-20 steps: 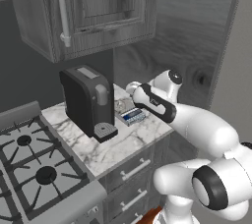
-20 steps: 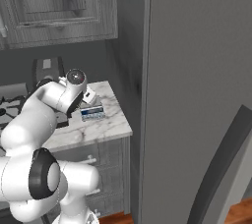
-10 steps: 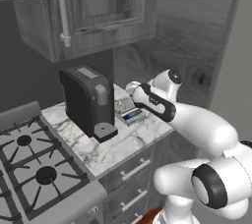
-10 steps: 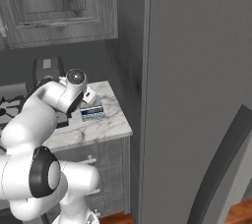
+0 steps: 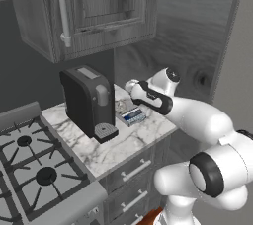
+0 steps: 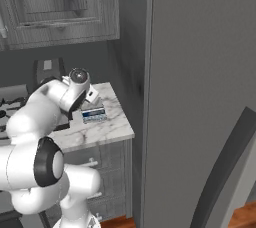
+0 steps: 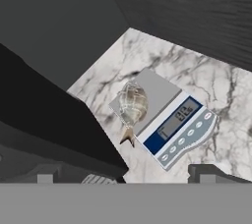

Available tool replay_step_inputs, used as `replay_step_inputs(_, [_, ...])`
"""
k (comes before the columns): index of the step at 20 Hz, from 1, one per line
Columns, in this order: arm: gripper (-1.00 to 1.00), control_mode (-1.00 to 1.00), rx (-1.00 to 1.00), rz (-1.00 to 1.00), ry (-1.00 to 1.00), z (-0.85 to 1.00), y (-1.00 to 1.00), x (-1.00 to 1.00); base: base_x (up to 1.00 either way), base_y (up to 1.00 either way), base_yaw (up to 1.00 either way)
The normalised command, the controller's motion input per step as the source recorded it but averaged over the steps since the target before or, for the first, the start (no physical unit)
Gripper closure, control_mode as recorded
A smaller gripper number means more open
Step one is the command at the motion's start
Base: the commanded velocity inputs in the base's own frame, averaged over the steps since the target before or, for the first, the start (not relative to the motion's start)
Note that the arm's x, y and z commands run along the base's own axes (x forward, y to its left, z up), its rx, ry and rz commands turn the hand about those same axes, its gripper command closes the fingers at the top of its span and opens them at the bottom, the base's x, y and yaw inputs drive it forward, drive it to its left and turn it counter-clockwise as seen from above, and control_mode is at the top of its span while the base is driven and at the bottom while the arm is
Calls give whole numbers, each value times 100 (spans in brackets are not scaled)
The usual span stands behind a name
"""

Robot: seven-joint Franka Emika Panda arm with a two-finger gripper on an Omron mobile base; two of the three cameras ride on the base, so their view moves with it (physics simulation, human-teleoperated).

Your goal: Take the fish from the fridge and place it on the digital scale on the counter by the fridge. Wait a few seconds for a reading, then move it to the plate on the dining counter.

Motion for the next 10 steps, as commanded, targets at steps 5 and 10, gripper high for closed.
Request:
replay_step_inputs(5, [-100,-100,2,0,2,-10,0,46,0,0,0])
replay_step_inputs(10, [-100,-100,2,0,3,-26,0,36,0,0,0])
